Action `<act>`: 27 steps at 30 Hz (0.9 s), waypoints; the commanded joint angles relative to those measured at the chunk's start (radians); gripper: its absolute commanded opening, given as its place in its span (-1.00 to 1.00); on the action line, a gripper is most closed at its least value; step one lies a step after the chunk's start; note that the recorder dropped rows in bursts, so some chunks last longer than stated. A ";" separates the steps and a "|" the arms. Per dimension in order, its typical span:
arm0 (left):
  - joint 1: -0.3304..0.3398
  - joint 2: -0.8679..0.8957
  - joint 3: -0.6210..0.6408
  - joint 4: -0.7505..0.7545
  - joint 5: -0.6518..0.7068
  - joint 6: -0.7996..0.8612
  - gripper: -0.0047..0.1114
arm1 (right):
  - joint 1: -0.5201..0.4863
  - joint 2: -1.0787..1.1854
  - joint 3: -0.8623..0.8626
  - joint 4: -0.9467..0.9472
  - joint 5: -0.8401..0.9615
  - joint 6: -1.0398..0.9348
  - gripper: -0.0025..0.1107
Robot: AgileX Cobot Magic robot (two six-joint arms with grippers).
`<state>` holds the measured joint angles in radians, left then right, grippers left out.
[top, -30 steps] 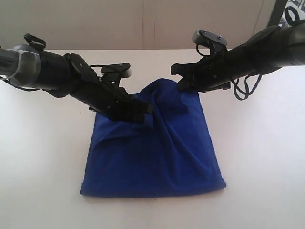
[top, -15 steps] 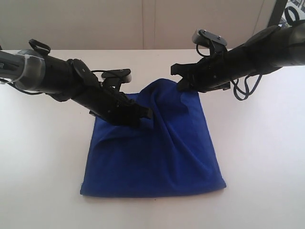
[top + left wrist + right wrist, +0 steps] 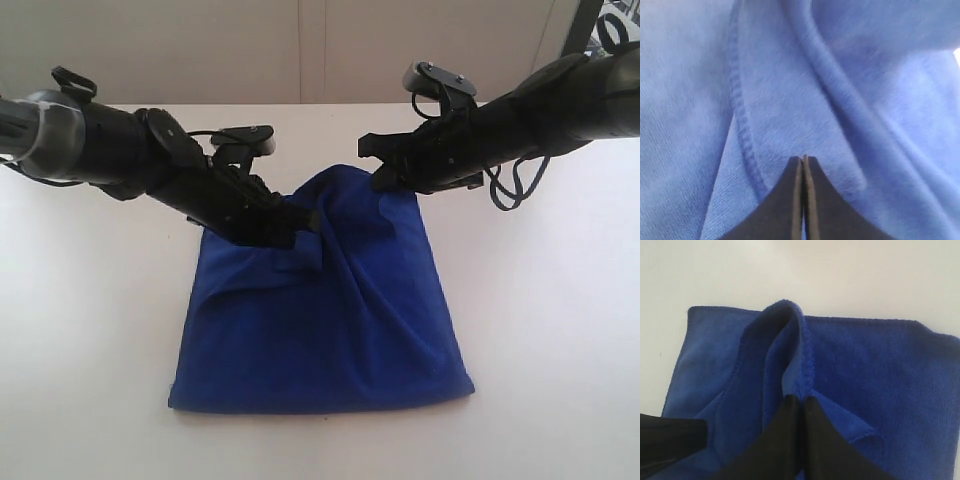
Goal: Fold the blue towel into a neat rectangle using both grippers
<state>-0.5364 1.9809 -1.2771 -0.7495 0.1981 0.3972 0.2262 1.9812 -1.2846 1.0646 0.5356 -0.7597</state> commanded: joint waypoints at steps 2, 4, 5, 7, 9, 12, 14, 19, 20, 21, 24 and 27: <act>0.012 -0.031 -0.001 0.011 0.046 -0.019 -0.79 | -0.009 -0.010 0.001 -0.005 0.005 0.004 -0.96; 0.012 -0.019 0.001 0.011 0.056 -0.023 -0.61 | -0.009 -0.010 0.001 -0.005 0.005 0.004 -0.96; 0.012 -0.014 0.001 0.011 0.060 -0.023 -0.54 | -0.009 -0.010 0.001 -0.005 0.005 0.004 -0.96; 0.012 0.001 0.001 0.011 0.071 -0.028 -0.37 | -0.009 -0.010 0.001 -0.005 0.005 0.004 -0.96; 0.012 0.011 0.001 0.011 0.073 -0.031 -0.32 | -0.009 -0.010 0.001 -0.005 0.007 0.004 -0.96; 0.012 0.019 0.001 0.011 0.073 -0.033 -0.32 | -0.009 -0.010 0.001 -0.005 0.007 0.004 -0.96; 0.012 0.019 0.001 0.019 0.067 -0.033 -0.32 | -0.009 -0.010 0.001 -0.005 0.007 0.004 -0.96; 0.012 0.019 0.001 0.046 0.065 -0.033 -0.32 | -0.009 -0.010 0.001 -0.005 0.007 0.004 -0.96; 0.012 0.019 0.001 0.051 0.065 -0.033 -0.32 | -0.009 -0.010 0.001 -0.005 0.007 0.004 -0.96; 0.012 0.019 0.001 0.056 0.065 -0.033 -0.32 | -0.009 -0.010 0.001 -0.005 0.007 0.004 -0.96; 0.012 0.019 0.001 0.056 0.058 -0.033 -0.32 | -0.009 -0.010 0.001 -0.005 0.009 0.004 -0.96; 0.012 0.021 0.001 0.058 0.056 -0.033 -0.32 | -0.009 -0.010 0.001 -0.005 0.011 0.004 -0.96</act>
<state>-0.5251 2.0035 -1.2770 -0.6899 0.2461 0.3715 0.2262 1.9812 -1.2846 1.0646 0.5380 -0.7597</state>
